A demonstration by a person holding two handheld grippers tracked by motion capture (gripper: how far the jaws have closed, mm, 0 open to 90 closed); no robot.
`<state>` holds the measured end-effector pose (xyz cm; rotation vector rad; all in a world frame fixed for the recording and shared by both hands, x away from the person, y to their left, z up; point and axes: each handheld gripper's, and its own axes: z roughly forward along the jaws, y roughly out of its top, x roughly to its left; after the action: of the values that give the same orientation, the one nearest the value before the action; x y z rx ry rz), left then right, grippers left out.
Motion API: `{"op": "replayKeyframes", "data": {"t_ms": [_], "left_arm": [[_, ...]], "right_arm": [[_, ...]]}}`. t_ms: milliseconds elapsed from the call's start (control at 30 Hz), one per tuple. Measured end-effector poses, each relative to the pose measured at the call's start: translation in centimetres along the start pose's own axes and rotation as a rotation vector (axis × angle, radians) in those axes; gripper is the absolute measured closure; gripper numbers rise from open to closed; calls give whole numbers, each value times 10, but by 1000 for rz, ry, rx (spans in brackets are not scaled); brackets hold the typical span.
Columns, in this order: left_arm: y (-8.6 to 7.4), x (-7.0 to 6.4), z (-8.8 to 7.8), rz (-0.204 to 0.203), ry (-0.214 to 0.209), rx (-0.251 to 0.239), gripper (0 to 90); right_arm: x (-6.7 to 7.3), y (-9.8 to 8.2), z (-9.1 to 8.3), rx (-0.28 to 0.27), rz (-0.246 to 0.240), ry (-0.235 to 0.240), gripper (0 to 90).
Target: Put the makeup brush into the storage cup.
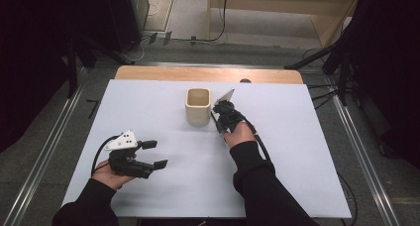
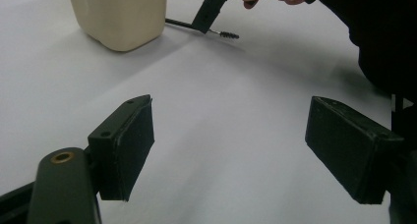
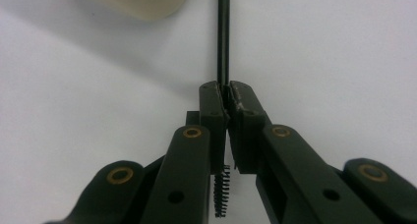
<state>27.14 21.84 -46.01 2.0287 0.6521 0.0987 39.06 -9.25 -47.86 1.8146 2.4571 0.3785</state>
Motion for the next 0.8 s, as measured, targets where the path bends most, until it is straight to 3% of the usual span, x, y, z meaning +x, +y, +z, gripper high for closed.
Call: {"op": "replayKeyframes", "data": {"t_ms": [233,633,800], "left_arm": [[0,0,0,2,1,3,189],[0,0,0,0,1,5,189],[0,0,1,-2,2,4,189]], "right_arm": [[-7,-1,-7,-23,3,4,871],[-26,-9,-32,-119,11,37,872],[-32,-12,-36,-128,12,37,873]]}}
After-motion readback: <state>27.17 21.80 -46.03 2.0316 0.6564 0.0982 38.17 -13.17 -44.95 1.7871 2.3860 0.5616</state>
